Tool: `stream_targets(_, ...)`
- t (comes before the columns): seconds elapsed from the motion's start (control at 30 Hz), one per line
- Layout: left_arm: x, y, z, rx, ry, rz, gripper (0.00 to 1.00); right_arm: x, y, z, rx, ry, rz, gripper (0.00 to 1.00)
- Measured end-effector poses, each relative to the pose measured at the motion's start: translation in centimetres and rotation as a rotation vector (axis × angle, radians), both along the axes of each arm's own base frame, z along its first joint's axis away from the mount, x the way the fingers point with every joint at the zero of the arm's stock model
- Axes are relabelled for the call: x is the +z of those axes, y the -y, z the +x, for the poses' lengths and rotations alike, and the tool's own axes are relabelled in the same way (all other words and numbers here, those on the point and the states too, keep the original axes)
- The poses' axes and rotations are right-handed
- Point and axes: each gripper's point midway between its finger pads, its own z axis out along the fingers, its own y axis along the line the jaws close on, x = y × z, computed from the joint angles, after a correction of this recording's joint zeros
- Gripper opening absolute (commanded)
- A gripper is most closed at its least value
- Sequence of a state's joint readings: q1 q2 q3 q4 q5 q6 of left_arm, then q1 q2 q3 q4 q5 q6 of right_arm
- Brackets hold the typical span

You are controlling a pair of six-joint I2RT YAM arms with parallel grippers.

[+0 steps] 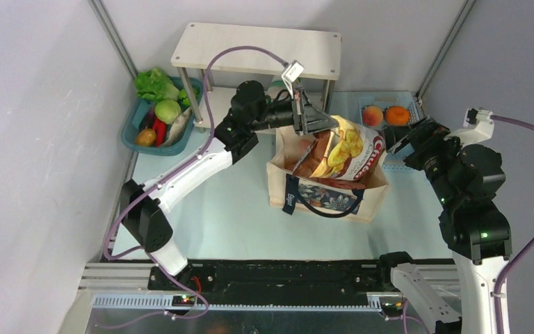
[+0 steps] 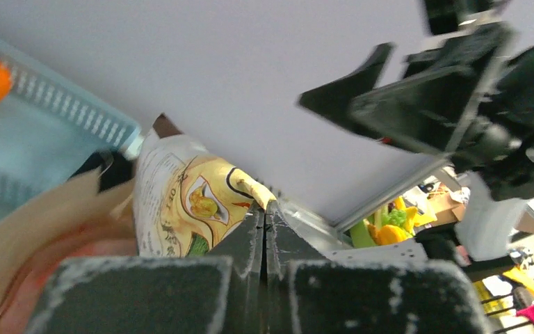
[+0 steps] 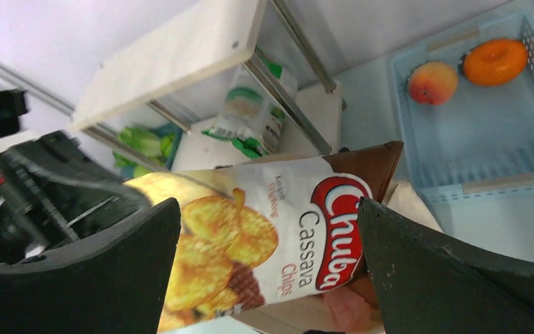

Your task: Place the mixed food into the grocery bags and tie them

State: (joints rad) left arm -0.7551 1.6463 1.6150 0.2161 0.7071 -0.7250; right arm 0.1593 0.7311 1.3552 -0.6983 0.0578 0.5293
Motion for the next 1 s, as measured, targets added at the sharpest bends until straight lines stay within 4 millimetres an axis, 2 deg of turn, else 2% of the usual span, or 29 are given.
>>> stream_targets(0.17,-7.6,-2.1,4.2,0.089,-0.127,0.11,0.0,-1.7,-1.4,0.4,0.091,-0.079,-0.067,0.97)
stream_targets(0.27,-10.6,-3.6,7.0,0.167,-0.169,0.164,0.02,-2.3,-2.8,0.8,0.155,-0.125,-0.129,0.94)
stream_targets(0.33,-12.2,-4.6,8.6,0.23,-0.168,0.212,0.13,-2.7,-4.4,0.8,0.22,-0.139,-0.171,0.93)
stream_targets(0.43,-13.4,-5.3,9.3,0.276,-0.143,0.278,0.27,-3.8,-7.3,0.4,0.335,-0.166,-0.226,0.93)
stream_targets(0.53,-13.8,-5.3,9.4,0.301,-0.097,0.324,0.48,-5.0,-10.0,0.2,0.43,-0.191,-0.274,0.92)
stream_targets(0.67,-14.0,-6.2,9.2,0.354,-0.05,0.387,0.67,-6.5,-12.4,0.9,0.485,-0.232,-0.312,0.86)
stream_targets(0.77,-12.7,-7.5,8.8,0.414,-0.008,0.402,0.75,-7.5,-13.7,1.7,0.504,-0.255,-0.327,0.84)
stream_targets(0.87,-10.1,-10.0,7.8,0.513,0.033,0.383,0.81,-8.2,-14.8,2.3,0.519,-0.27,-0.335,0.84)
stream_targets(1.0,-8.0,-13.3,6.0,0.622,0.057,0.343,0.81,-9.1,-15.8,2.8,0.527,-0.294,-0.348,0.84)
